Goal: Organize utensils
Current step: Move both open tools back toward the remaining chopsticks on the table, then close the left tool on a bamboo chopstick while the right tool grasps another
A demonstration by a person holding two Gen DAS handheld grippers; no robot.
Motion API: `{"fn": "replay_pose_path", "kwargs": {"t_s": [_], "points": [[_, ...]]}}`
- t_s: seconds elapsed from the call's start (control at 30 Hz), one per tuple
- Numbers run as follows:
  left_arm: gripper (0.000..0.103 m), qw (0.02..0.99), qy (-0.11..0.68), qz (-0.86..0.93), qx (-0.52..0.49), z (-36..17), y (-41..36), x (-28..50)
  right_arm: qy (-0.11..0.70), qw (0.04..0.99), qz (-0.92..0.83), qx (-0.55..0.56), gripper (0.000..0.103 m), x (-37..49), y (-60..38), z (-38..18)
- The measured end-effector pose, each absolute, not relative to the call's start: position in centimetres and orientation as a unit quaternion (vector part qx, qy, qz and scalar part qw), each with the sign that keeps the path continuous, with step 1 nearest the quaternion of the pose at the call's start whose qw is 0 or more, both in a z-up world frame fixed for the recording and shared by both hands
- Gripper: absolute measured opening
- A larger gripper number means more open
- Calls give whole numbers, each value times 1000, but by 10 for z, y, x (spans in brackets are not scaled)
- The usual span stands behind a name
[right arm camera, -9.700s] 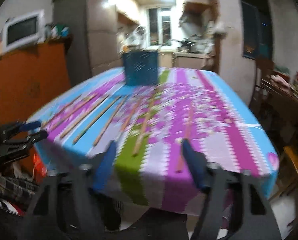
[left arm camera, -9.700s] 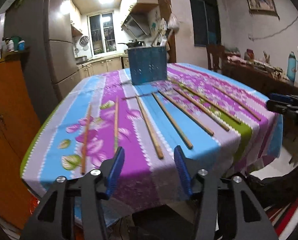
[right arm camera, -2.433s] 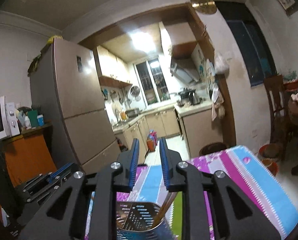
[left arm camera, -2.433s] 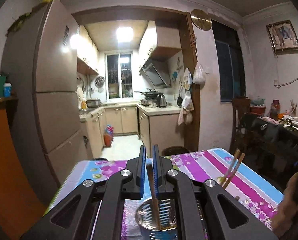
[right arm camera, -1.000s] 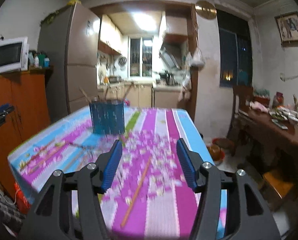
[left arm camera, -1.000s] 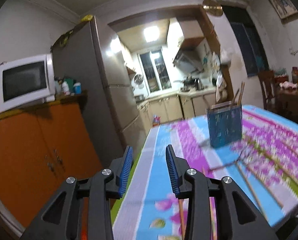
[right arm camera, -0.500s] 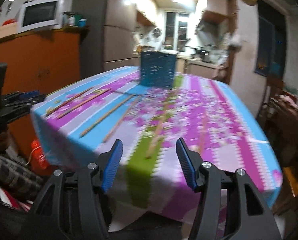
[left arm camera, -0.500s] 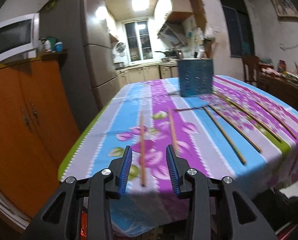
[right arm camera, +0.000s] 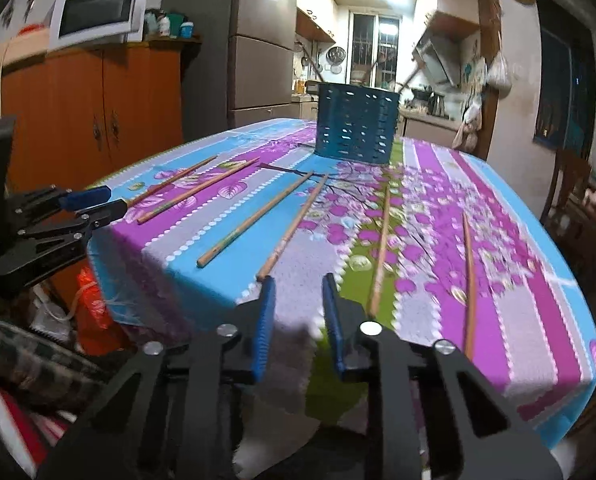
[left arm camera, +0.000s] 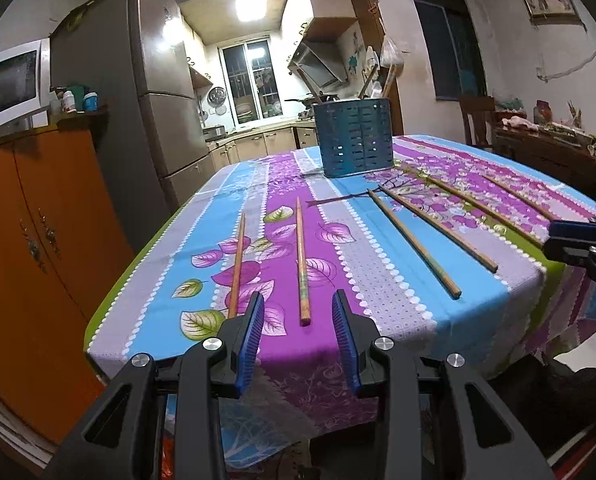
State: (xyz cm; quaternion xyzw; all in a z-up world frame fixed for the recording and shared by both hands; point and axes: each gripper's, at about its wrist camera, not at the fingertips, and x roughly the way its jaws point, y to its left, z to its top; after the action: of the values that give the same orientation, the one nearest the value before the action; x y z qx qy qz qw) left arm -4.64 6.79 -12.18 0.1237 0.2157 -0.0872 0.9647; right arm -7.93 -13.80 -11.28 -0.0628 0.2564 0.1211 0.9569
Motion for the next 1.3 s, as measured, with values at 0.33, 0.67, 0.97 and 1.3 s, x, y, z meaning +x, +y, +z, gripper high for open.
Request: {"fn": "replay_pose_path", "kwargs": {"t_s": [0.33,0.67,0.97,1.3], "points": [[37,965,215,-99,117,-135,72,-33,278,952,92,-95,20,-51,-96,-128],[29,963,222,-118,97,-144,77,-16,281,954,51,-89,20,-45,-88,-132],[19,963,223,-135,71,-149,79,-12,286,955,28,-73,17,-41,-88,-133],[19,965,213,-140,66,-152,81,-13,288,955,26,-70,6,-41,-84,-134]]}}
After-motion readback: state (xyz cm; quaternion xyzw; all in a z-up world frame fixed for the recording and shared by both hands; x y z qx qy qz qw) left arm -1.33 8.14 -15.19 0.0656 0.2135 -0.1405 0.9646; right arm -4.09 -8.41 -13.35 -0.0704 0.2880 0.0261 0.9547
